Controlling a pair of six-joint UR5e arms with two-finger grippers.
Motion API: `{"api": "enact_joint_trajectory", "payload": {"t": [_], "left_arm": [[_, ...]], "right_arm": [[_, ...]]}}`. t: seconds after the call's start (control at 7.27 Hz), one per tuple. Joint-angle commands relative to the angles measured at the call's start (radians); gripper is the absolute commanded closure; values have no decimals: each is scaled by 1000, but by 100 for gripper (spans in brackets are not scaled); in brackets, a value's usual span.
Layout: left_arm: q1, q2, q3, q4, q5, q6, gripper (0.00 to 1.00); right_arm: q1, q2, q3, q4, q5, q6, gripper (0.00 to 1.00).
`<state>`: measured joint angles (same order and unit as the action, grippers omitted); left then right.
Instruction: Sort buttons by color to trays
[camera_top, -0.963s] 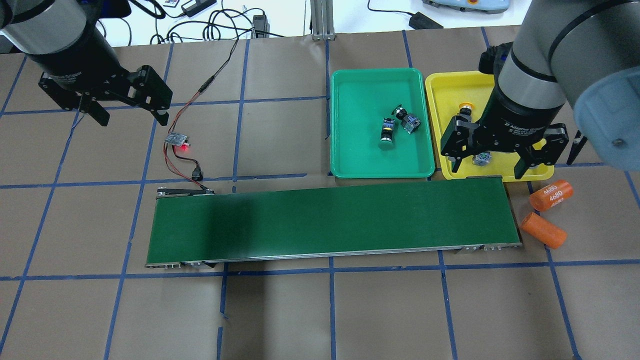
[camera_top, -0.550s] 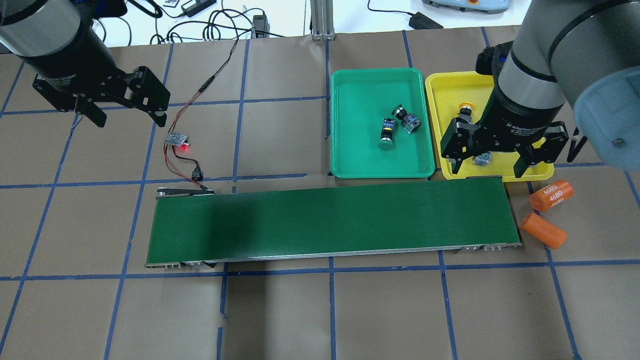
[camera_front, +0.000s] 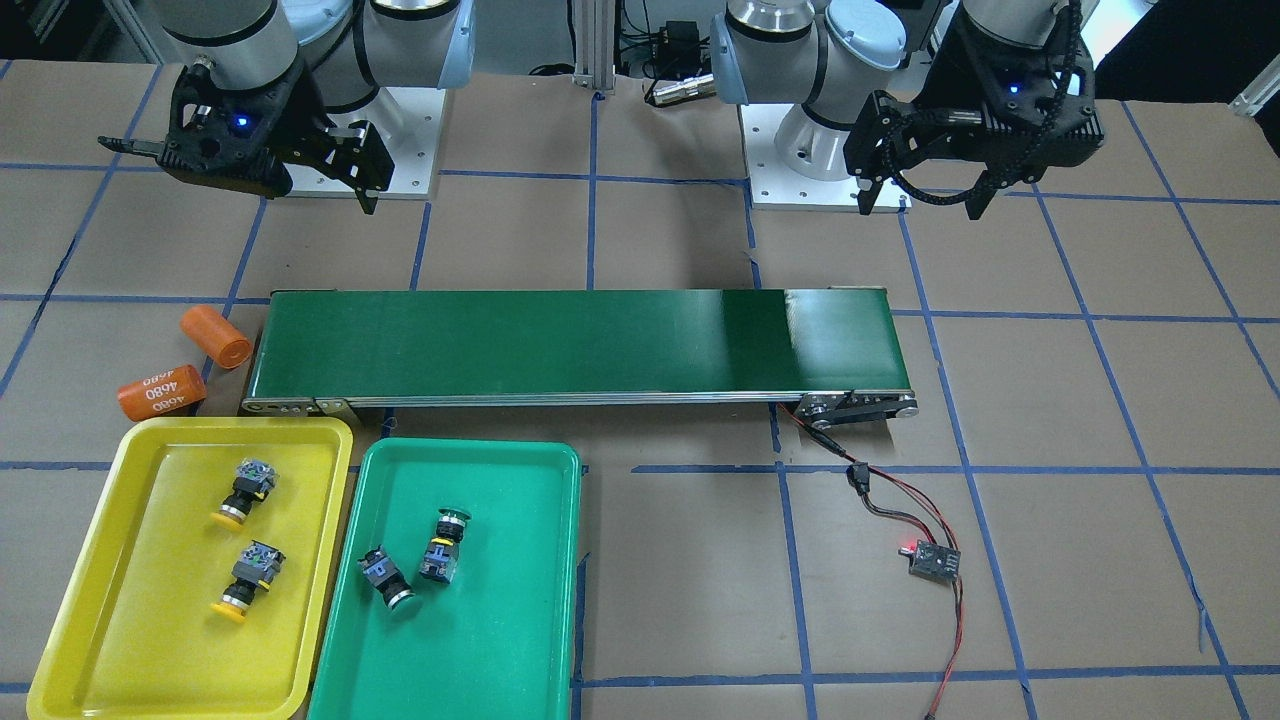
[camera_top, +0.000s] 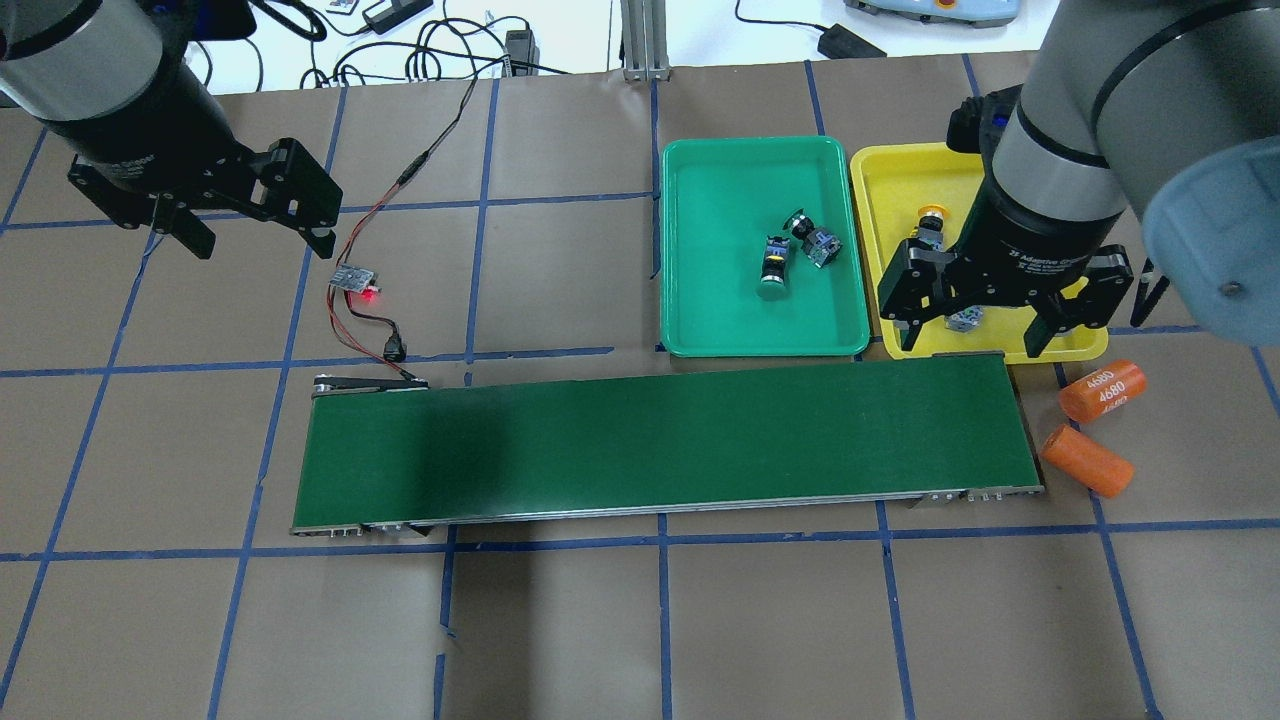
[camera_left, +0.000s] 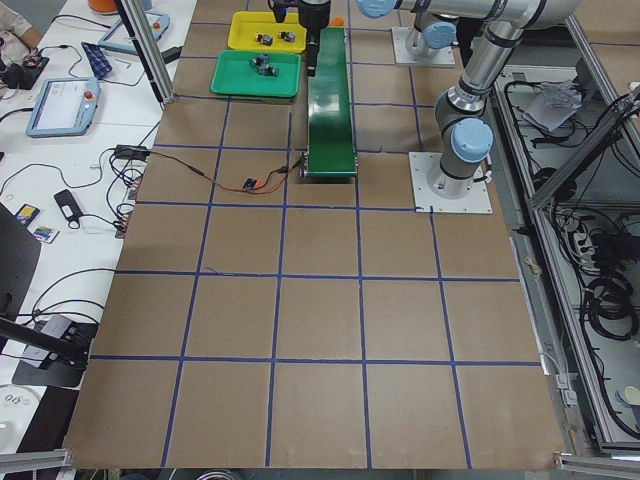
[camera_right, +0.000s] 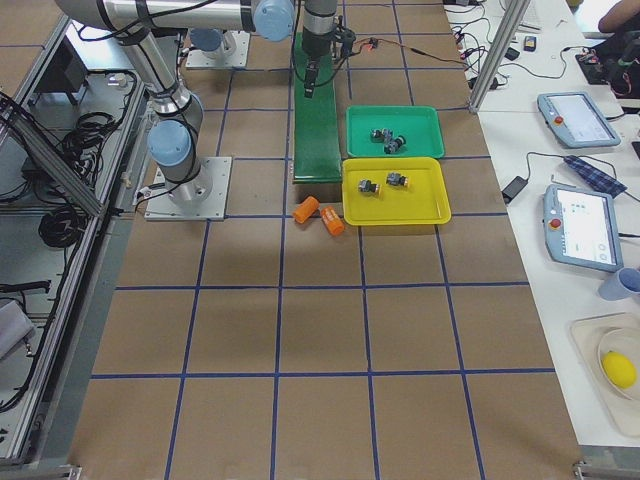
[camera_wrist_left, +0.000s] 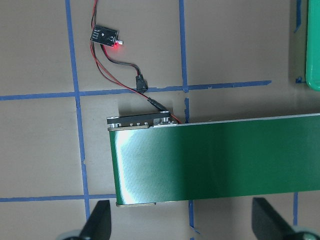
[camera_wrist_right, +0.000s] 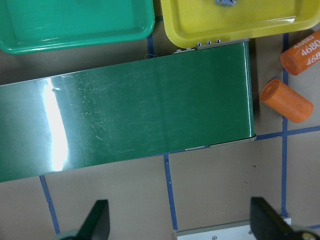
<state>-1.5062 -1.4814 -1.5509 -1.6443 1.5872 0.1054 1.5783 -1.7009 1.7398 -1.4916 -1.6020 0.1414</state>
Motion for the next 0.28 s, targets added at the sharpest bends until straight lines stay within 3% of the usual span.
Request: {"api": "enact_joint_trajectory", "payload": {"t": [0.0,0.14], "left_arm": [[0,3,3,1,1,0,0],[1,0,5,1,1,0,0]], "right_arm": [[2,-2,-3,-1,2,1,0],[2,0,-2,-2,1,1,0]]}}
